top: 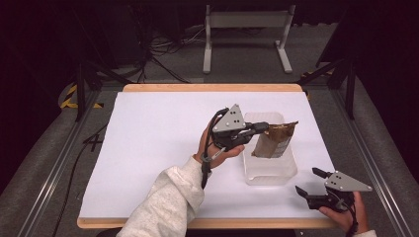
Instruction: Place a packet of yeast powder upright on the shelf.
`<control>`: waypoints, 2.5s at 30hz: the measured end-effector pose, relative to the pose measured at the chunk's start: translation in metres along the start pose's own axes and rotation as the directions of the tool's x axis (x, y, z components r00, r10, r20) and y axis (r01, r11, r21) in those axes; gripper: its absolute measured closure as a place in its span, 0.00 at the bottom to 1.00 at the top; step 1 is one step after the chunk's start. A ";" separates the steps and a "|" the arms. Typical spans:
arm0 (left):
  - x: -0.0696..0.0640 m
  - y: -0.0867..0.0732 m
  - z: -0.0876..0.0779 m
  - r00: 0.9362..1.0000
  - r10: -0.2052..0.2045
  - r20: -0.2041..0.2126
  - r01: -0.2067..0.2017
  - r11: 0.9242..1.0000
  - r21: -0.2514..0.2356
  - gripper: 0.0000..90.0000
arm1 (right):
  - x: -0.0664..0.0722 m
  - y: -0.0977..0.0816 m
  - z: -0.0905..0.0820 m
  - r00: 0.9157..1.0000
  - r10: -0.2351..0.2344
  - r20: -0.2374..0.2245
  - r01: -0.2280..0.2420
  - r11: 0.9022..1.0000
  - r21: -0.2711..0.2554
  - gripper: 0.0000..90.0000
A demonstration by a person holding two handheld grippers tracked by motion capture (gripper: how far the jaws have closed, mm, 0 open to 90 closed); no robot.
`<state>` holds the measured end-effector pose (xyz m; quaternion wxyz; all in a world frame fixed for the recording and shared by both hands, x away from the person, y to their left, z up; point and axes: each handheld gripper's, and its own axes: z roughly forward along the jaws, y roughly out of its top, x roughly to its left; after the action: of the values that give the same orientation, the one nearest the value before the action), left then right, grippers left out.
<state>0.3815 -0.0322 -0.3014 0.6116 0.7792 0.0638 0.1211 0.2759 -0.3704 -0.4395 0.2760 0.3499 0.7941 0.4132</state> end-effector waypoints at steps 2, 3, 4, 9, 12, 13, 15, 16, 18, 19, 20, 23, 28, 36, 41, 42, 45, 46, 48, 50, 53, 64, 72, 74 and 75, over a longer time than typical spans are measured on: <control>-0.003 0.000 -0.001 1.000 0.005 0.008 -0.005 1.000 0.001 1.00 | 0.000 0.000 -0.001 1.000 -0.002 0.000 0.002 1.000 -0.002 0.15; -0.003 -0.001 -0.002 1.000 0.005 -0.003 -0.005 1.000 0.000 1.00 | 0.000 0.000 -0.001 1.000 0.002 0.000 -0.002 1.000 -0.002 0.16; -0.003 -0.001 -0.004 1.000 0.009 -0.020 -0.009 1.000 0.003 1.00 | 0.000 0.000 -0.001 1.000 0.004 -0.001 -0.004 1.000 -0.004 0.16; 0.000 -0.002 -0.014 0.999 -0.024 -0.028 0.023 1.000 -0.006 1.00 | 0.001 0.001 -0.001 1.000 0.000 -0.001 0.000 1.000 -0.002 0.16; -0.005 -0.001 -0.014 0.998 0.018 -0.059 -0.017 1.000 0.014 1.00 | 0.000 0.000 0.000 1.000 0.005 -0.003 -0.005 1.000 -0.001 0.16; -0.005 0.000 -0.016 0.998 0.018 -0.062 -0.018 1.000 0.010 1.00 | 0.000 0.000 0.000 1.000 0.003 -0.003 -0.003 1.000 -0.001 0.16; -0.003 0.000 -0.018 0.999 0.008 -0.052 -0.008 1.000 -0.002 1.00 | 0.001 0.001 0.000 1.000 0.001 -0.004 -0.001 1.000 0.001 0.16; -0.002 -0.002 -0.017 0.998 -0.005 -0.060 0.005 1.000 -0.003 1.00 | 0.002 0.001 0.000 1.000 -0.001 -0.004 0.001 1.000 0.000 0.16; -0.003 -0.004 -0.016 0.996 0.024 -0.089 -0.022 1.000 0.017 1.00 | 0.002 0.001 -0.001 1.000 -0.002 -0.006 0.002 1.000 -0.002 0.16; -0.002 -0.005 -0.016 0.995 0.020 -0.094 -0.019 1.000 0.012 1.00 | 0.001 0.001 -0.001 1.000 -0.001 -0.005 0.001 1.000 -0.004 0.16; -0.001 -0.005 -0.017 0.995 0.016 -0.101 -0.015 1.000 0.008 1.00 | 0.001 0.001 -0.001 1.000 0.002 -0.004 -0.002 1.000 -0.003 0.16; 0.003 -0.007 -0.019 0.994 -0.004 -0.106 0.003 1.000 -0.005 1.00 | 0.001 0.001 -0.001 1.000 -0.002 -0.004 0.002 1.000 -0.003 0.16; 0.005 -0.008 -0.021 0.998 -0.052 -0.044 0.050 0.998 -0.029 1.00 | 0.001 0.001 -0.001 1.000 -0.002 -0.005 0.002 1.000 0.001 0.16; -0.002 -0.014 -0.013 0.992 -0.111 0.055 0.114 0.992 -0.051 1.00 | 0.003 0.001 0.000 1.000 -0.005 -0.008 0.005 1.000 0.004 0.16; -0.010 -0.010 -0.013 0.992 -0.106 0.069 0.110 0.992 -0.065 1.00 | 0.002 0.001 -0.001 1.000 -0.005 -0.007 0.005 1.000 0.001 0.16; -0.010 -0.010 -0.013 0.992 -0.106 0.069 0.110 0.992 -0.065 1.00 | 0.002 0.001 -0.001 1.000 -0.005 -0.007 0.005 1.000 0.001 0.16; -0.011 -0.011 -0.007 0.995 -0.085 0.053 0.088 0.995 -0.048 1.00 | 0.003 0.001 0.000 1.000 -0.004 -0.009 0.004 1.000 0.005 0.16; -0.009 -0.014 -0.003 0.994 -0.097 0.048 0.098 0.994 -0.037 1.00 | 0.004 0.001 0.000 1.000 -0.006 -0.009 0.006 1.000 0.004 0.16; -0.007 -0.018 0.001 0.996 -0.083 0.016 0.083 0.996 -0.018 1.00 | 0.004 0.002 -0.001 1.000 -0.011 -0.009 0.011 1.000 0.005 0.16; -0.002 -0.024 0.007 0.996 -0.093 0.000 0.093 0.996 0.015 1.00 | 0.003 0.001 0.000 1.000 -0.006 -0.006 0.006 1.000 0.003 0.16; 0.002 -0.034 0.014 0.995 -0.099 -0.007 0.100 0.994 0.048 1.00 | 0.003 0.001 0.000 1.000 -0.009 -0.007 0.009 1.000 0.004 0.16; 0.006 -0.051 0.015 0.993 -0.120 0.014 0.119 0.992 0.043 1.00 | 0.003 0.001 0.000 1.000 -0.011 -0.006 0.011 1.000 0.005 0.16; 0.002 -0.051 0.014 0.997 -0.081 -0.005 0.081 0.996 0.042 0.97 | 0.003 0.001 0.000 1.000 -0.009 -0.005 0.009 1.000 0.010 0.16; 0.001 -0.051 0.013 0.997 -0.073 -0.014 0.073 0.996 0.045 0.97 | 0.003 0.001 0.000 1.000 -0.009 -0.006 0.009 1.000 0.010 0.16; 0.001 -0.051 0.013 0.997 -0.070 -0.011 0.071 0.996 0.046 0.97 | 0.003 0.001 0.000 1.000 -0.009 -0.005 0.009 1.000 0.010 0.16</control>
<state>0.3888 -0.0317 -0.3538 0.5969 0.7899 0.0970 0.1017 0.2743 -0.3675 -0.4396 0.2741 0.3465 0.7985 0.4089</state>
